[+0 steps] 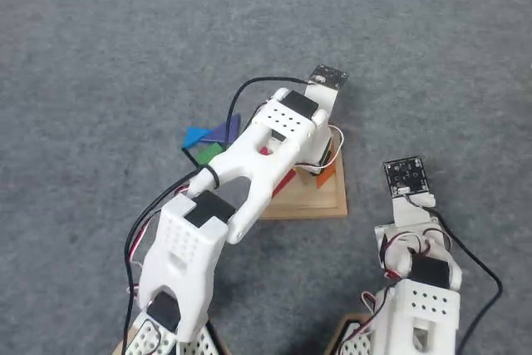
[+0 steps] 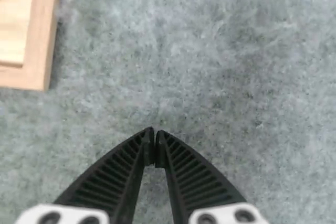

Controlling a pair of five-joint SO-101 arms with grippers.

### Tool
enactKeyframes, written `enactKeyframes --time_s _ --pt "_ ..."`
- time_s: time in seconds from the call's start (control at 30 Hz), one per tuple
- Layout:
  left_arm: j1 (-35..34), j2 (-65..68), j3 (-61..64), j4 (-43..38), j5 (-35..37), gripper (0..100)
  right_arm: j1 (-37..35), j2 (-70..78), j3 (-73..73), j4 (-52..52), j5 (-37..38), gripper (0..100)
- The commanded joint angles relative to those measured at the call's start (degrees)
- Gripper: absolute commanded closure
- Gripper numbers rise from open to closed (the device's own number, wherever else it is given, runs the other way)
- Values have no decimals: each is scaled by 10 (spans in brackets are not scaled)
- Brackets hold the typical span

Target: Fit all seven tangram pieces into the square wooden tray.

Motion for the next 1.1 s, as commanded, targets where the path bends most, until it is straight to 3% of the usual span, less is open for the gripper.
enactKeyframes --time_s 0.0,0.23,0.63,0.77,0.97,1.07 --pt "4 -11 -41 11 5 781 -7 -7 -9 -12 7 991" --pt "2 -11 -100 49 4 782 -7 -7 -8 -13 7 991" --pt "10 -13 -75 90 -39 783 -8 -7 -8 -13 7 991" --pt "10 -55 7 59 -50 783 -8 -7 -8 -13 7 991" --pt "8 -156 174 -48 -77 783 -8 -7 -8 -13 8 991" --pt "4 -154 190 -62 -82 783 -8 -7 -8 -13 8 991"
